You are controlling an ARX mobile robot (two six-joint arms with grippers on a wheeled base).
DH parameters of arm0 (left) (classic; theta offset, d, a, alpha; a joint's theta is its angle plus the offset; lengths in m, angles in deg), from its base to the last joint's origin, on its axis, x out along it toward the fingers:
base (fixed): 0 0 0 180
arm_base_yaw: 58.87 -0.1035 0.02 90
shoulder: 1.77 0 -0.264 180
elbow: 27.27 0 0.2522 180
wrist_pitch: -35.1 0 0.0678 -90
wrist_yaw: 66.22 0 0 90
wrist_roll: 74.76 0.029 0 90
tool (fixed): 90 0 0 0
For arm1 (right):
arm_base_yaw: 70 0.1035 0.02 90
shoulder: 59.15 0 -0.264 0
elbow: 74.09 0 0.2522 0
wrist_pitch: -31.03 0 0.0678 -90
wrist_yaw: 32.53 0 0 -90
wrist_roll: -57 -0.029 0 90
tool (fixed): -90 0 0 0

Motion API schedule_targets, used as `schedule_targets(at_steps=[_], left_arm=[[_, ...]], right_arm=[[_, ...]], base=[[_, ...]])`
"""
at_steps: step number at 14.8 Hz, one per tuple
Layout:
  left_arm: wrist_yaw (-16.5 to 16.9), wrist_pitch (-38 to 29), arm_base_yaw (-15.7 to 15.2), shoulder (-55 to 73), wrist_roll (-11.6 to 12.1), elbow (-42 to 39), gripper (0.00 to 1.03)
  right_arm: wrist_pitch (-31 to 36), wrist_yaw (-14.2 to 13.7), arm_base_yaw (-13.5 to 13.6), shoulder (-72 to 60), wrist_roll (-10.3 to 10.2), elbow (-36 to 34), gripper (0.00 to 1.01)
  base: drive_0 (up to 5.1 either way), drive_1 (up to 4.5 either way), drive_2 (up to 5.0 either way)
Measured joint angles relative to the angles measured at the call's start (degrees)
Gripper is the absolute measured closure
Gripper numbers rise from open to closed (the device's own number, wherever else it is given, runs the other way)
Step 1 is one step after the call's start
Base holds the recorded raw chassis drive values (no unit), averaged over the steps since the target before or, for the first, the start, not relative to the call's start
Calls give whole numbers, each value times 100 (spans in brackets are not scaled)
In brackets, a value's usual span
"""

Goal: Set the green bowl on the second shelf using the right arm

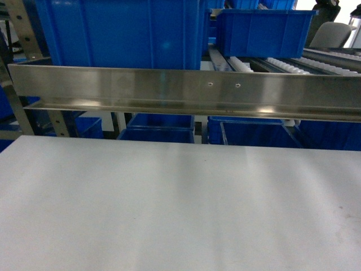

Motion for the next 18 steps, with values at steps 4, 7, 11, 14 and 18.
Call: schedule_targets(at_steps=[4, 7, 11, 14, 18], left_arm=[[-2, 15, 0, 0, 0, 0, 5], [0, 9, 0, 0, 0, 0, 5], [0, -4, 0, 0, -2, 0, 5], [2, 0, 0, 0, 0, 0, 5], [2, 0, 0, 0, -2, 0, 5]], right_arm=[[9, 9, 0, 0, 0, 0, 99], [4, 7, 0, 0, 0, 0, 99], [0, 7, 0, 2, 0, 0, 99], [-2, 7, 0, 4, 0, 0, 99], [9, 7, 0, 2, 0, 0, 99]], base=[[-493, 187, 290], [-482, 131, 350], [-493, 122, 340], [-487, 248, 248], [-493, 242, 242]])
